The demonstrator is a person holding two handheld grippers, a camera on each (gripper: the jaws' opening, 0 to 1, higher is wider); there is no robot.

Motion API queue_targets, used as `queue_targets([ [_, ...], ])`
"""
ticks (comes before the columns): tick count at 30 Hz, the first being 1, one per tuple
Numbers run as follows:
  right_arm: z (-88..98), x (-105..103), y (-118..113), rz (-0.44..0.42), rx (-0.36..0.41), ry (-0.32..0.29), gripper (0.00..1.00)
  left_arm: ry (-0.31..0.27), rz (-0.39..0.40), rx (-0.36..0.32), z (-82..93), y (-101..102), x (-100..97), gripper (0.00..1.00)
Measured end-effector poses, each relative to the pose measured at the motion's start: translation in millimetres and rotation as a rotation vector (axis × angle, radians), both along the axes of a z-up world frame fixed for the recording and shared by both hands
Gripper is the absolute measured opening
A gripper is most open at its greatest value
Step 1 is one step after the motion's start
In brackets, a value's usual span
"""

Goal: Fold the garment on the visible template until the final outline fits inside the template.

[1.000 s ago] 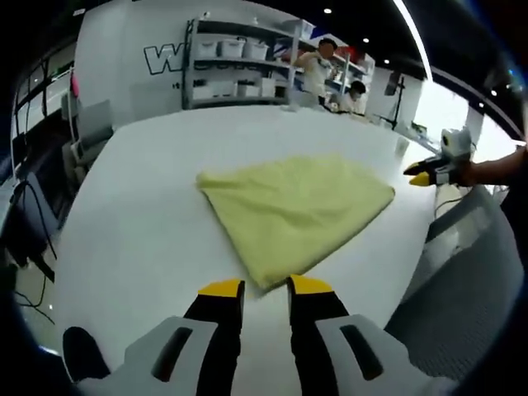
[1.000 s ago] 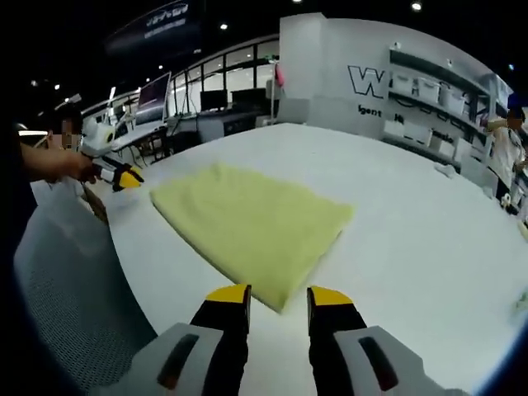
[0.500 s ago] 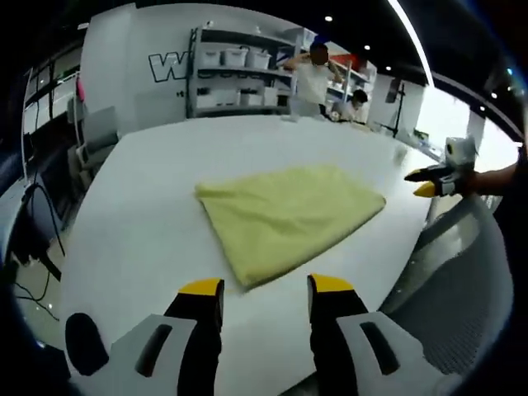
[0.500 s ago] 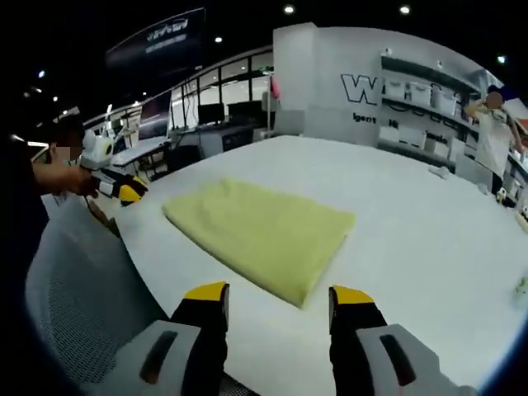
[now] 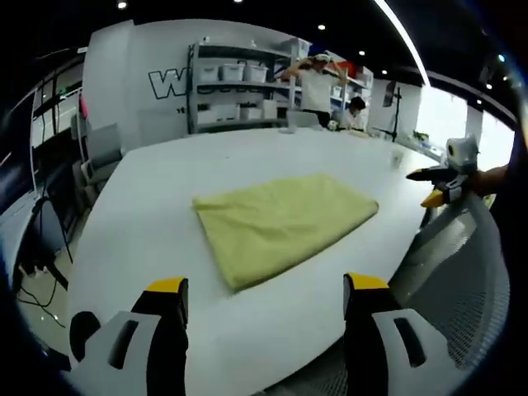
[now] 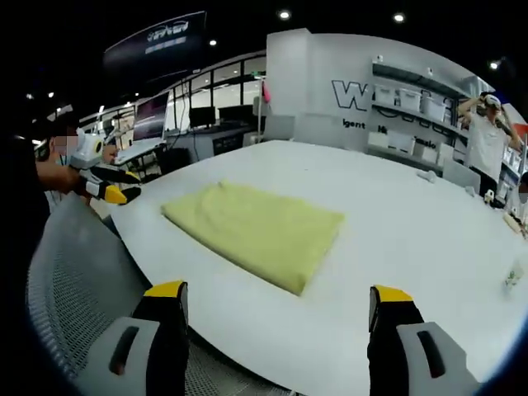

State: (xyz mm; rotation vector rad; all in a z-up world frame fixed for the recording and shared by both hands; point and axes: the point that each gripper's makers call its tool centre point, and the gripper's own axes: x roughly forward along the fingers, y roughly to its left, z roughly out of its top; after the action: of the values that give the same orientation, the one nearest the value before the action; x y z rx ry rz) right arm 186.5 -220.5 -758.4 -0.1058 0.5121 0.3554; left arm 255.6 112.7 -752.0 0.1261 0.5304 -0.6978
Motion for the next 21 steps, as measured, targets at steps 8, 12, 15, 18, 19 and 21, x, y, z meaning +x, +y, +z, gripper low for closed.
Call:
queue_targets([
  [8,1.8,1.1,2.5,0.016,0.006,-0.016,0.97,-0.036,-0.007,-0.008,2.0,-4.1,-8.7,0.86],
  [12,1.7,1.4,3.3,0.023,-0.001,-0.018,0.98,-0.047,0.001,-0.002,1.2,-2.2,-8.8,0.93],
  [15,0.8,0.9,3.3,0.026,-0.002,-0.012,0.98,-0.039,-0.001,-0.005,0.1,-1.4,-9.8,0.96],
  [18,1.6,0.9,4.2,0.031,-0.008,-0.013,0.98,-0.046,0.0,-0.009,1.1,0.0,-8.6,0.98],
  [19,1.4,0.8,4.0,0.032,-0.01,-0.012,0.98,-0.049,0.0,-0.007,1.6,0.6,-8.1,0.99],
  [21,1.0,0.8,3.8,0.032,-0.011,-0.013,0.98,-0.048,-0.002,-0.003,1.4,1.2,-7.5,0.99],
])
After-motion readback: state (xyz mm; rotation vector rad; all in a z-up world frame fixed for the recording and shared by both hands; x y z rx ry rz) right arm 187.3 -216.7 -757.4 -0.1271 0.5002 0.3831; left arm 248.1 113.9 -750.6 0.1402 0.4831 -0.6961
